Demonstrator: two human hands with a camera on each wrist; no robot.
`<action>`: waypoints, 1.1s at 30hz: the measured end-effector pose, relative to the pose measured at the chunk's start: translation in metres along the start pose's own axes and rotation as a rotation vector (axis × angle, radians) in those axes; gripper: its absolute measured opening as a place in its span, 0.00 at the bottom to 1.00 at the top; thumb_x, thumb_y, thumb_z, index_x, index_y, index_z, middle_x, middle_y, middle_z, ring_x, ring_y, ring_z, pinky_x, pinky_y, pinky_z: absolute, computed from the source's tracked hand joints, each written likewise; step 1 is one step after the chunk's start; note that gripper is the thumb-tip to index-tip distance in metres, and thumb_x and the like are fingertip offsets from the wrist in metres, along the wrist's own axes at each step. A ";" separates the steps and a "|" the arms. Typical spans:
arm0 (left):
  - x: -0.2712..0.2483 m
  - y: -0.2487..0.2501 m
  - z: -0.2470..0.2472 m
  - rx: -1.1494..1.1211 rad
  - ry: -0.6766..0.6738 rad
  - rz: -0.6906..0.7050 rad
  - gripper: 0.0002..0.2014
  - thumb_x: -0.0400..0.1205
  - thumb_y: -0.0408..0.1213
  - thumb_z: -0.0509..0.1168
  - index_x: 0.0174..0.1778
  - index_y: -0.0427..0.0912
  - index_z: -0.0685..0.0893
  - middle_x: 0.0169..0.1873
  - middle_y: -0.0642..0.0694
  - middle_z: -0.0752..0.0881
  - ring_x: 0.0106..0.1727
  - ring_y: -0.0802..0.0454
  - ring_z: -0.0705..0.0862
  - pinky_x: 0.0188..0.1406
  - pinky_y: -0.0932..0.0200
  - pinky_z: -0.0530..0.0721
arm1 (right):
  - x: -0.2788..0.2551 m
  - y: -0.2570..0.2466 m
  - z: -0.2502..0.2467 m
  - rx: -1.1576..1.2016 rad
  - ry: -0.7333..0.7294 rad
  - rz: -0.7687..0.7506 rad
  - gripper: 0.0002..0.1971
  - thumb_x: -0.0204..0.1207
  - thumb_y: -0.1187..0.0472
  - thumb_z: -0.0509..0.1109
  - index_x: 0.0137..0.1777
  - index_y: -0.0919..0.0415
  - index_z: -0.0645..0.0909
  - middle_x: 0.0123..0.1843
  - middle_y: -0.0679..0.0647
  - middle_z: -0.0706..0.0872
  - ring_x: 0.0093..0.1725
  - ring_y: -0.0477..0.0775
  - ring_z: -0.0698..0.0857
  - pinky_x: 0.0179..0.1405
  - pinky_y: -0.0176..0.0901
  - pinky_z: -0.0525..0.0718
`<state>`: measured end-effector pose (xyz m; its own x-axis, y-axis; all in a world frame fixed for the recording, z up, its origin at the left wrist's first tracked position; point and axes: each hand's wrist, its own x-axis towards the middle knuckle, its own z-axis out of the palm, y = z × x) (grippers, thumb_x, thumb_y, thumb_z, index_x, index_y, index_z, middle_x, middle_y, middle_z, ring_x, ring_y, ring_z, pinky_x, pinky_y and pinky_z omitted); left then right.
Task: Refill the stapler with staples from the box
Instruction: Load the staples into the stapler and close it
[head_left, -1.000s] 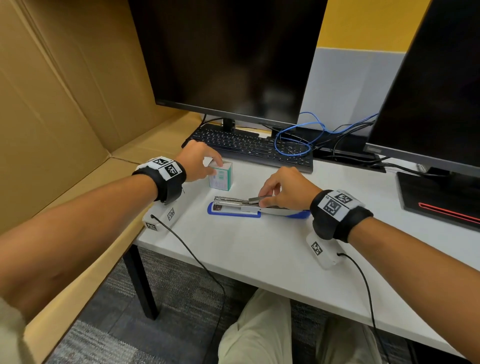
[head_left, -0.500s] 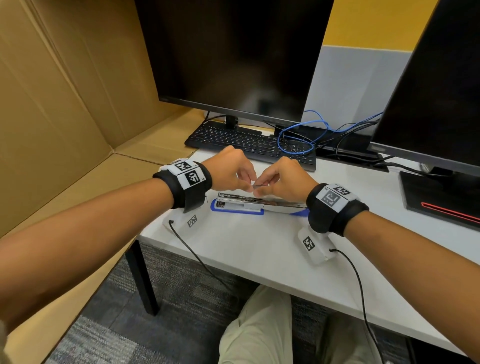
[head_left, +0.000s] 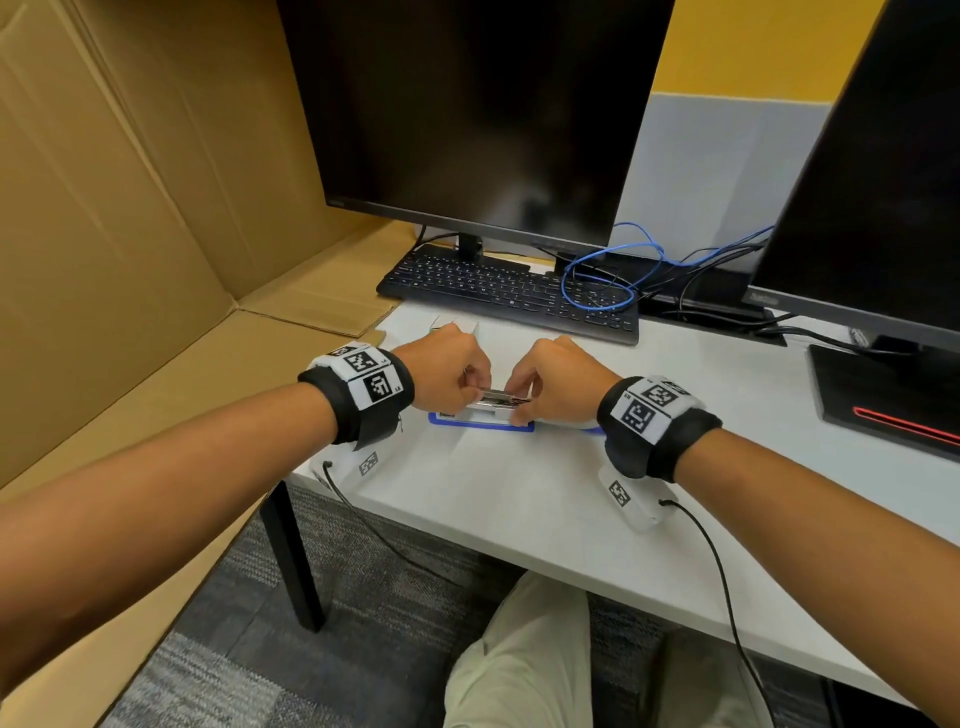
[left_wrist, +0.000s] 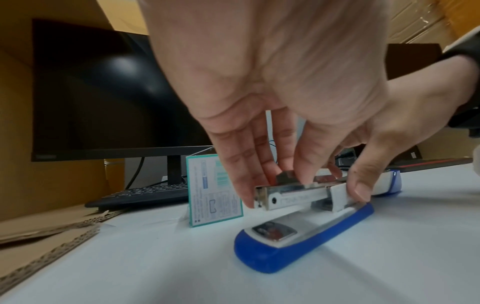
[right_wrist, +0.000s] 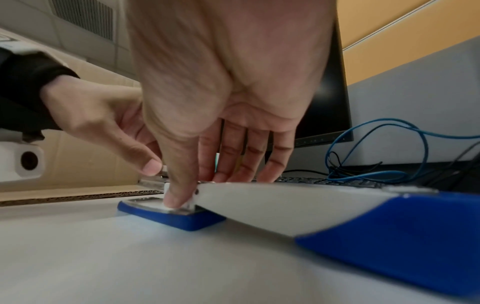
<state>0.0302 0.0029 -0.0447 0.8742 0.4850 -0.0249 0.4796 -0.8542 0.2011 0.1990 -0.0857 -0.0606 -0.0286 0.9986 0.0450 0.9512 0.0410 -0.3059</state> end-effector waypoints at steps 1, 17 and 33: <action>0.000 -0.001 0.000 -0.012 -0.001 -0.004 0.08 0.75 0.34 0.68 0.44 0.41 0.92 0.36 0.47 0.92 0.39 0.50 0.89 0.46 0.57 0.87 | -0.001 0.001 0.000 -0.014 -0.007 0.012 0.12 0.64 0.50 0.82 0.47 0.51 0.93 0.38 0.46 0.88 0.42 0.52 0.82 0.51 0.54 0.87; -0.002 -0.010 -0.006 -0.014 0.000 -0.041 0.09 0.75 0.40 0.75 0.49 0.45 0.95 0.42 0.49 0.94 0.38 0.57 0.86 0.36 0.75 0.78 | -0.002 0.006 0.000 -0.001 -0.019 0.028 0.13 0.66 0.50 0.82 0.48 0.53 0.94 0.45 0.50 0.94 0.43 0.49 0.85 0.51 0.52 0.87; 0.001 -0.005 0.002 0.054 -0.074 0.144 0.19 0.76 0.33 0.72 0.63 0.51 0.88 0.54 0.48 0.90 0.45 0.56 0.85 0.52 0.53 0.88 | -0.002 0.005 0.001 -0.018 -0.031 0.050 0.13 0.65 0.50 0.82 0.48 0.52 0.94 0.44 0.49 0.94 0.44 0.51 0.85 0.51 0.53 0.88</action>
<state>0.0293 0.0073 -0.0474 0.9363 0.3436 -0.0723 0.3508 -0.9234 0.1554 0.2035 -0.0872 -0.0634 0.0104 0.9999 0.0007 0.9569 -0.0097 -0.2902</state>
